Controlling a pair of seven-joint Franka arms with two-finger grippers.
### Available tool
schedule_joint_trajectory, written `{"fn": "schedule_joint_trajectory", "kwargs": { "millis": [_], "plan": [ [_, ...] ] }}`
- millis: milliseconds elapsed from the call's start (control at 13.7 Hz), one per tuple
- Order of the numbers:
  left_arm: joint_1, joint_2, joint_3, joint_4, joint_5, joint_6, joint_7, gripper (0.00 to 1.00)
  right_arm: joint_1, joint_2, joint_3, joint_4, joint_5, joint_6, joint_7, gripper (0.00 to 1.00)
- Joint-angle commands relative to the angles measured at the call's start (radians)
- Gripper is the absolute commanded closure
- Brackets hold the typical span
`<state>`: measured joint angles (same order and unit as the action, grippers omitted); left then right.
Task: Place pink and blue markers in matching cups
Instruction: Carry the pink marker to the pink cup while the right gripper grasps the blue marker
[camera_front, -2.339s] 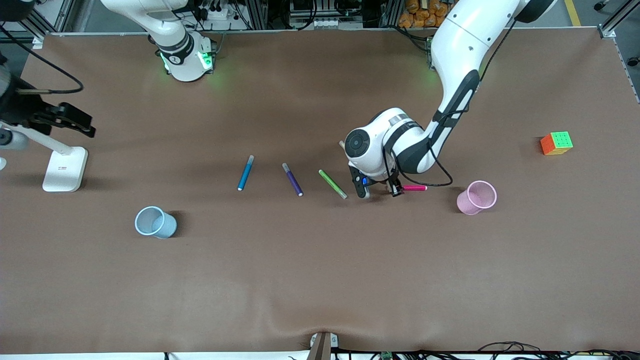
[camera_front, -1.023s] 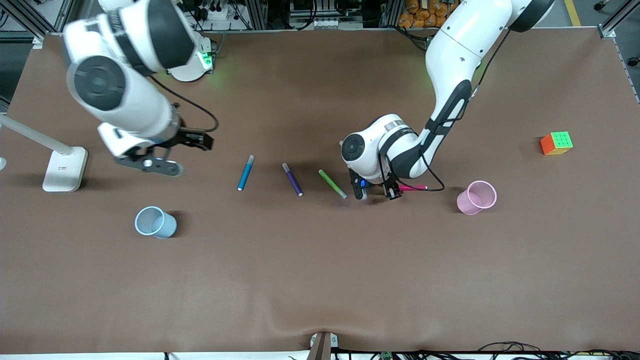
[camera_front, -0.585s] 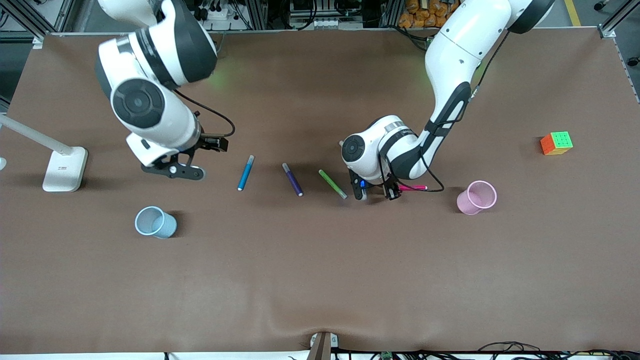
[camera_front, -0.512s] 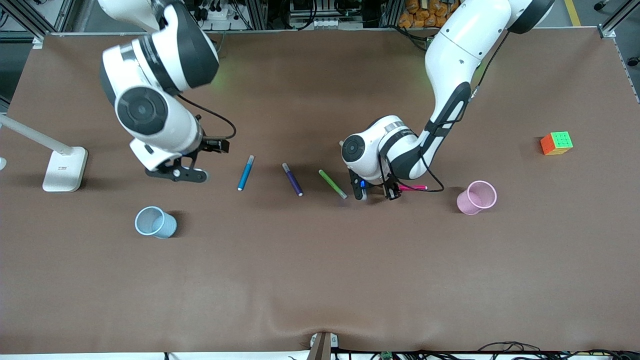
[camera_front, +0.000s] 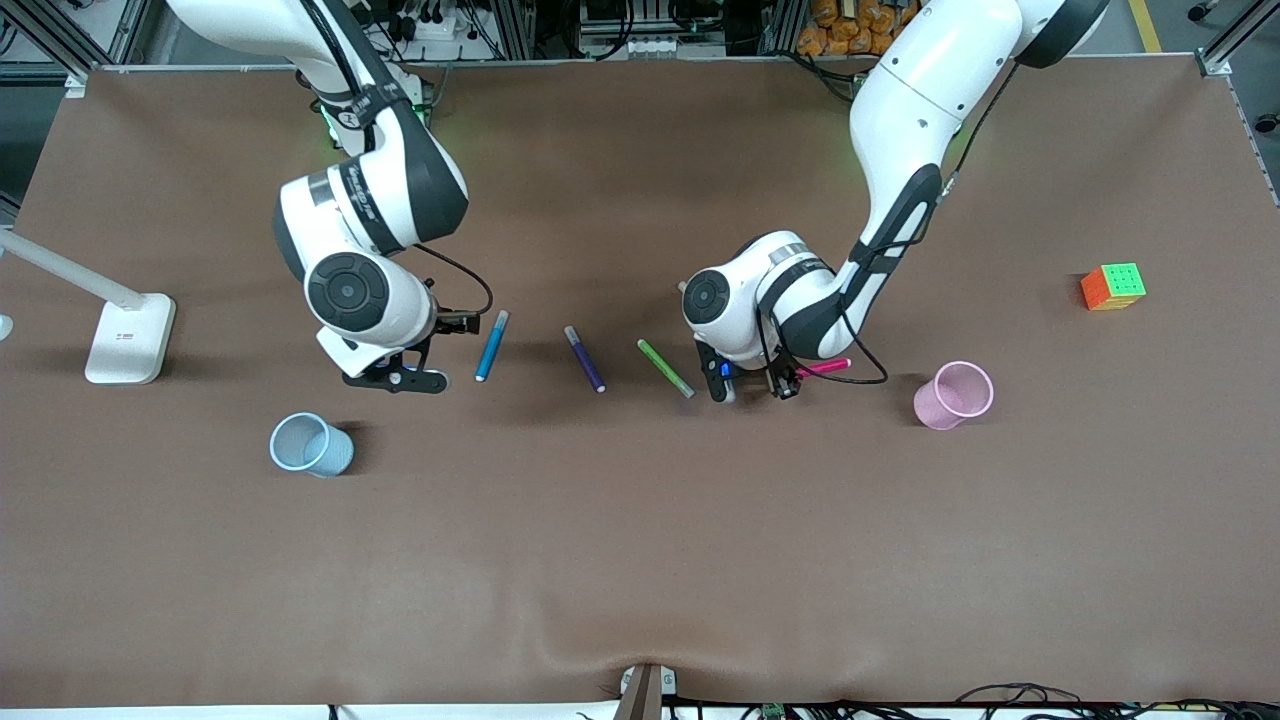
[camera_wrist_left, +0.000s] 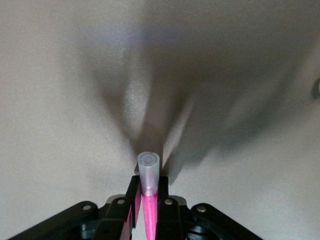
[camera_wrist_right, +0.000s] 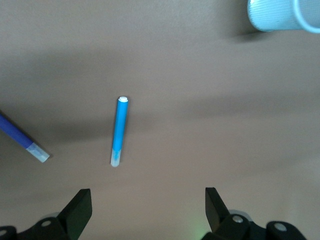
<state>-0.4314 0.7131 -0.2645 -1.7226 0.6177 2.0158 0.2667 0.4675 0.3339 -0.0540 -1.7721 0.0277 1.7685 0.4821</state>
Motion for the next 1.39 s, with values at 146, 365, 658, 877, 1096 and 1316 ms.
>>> {"fn": "schedule_joint_trajectory", "kwargs": {
  "millis": [146, 365, 658, 877, 1096, 1316],
  "plan": [
    [-0.003, -0.076, -0.007, 0.018, -0.036, -0.115, -0.04, 1.0, 0.008, -0.029, 0.002, -0.176, 0.037, 0.195, -0.01, 0.0],
    [0.035, -0.18, -0.009, 0.015, -0.073, -0.137, -0.031, 1.0, 0.034, -0.027, 0.003, -0.286, 0.086, 0.346, -0.01, 0.0],
    [0.144, -0.311, -0.012, 0.015, -0.2, -0.137, -0.008, 1.0, 0.08, -0.026, 0.003, -0.43, 0.113, 0.555, -0.008, 0.0],
    [0.255, -0.397, -0.016, 0.011, -0.318, -0.128, 0.095, 1.0, 0.111, -0.019, 0.003, -0.521, 0.115, 0.727, 0.001, 0.0],
    [0.341, -0.451, -0.025, 0.015, -0.39, -0.124, 0.191, 1.0, 0.135, -0.019, 0.009, -0.572, 0.151, 0.781, 0.004, 0.0],
    [0.417, -0.521, -0.022, -0.003, -0.437, -0.08, 0.349, 1.0, 0.178, -0.004, 0.006, -0.595, 0.235, 0.845, 0.004, 0.0]
  ]
}}
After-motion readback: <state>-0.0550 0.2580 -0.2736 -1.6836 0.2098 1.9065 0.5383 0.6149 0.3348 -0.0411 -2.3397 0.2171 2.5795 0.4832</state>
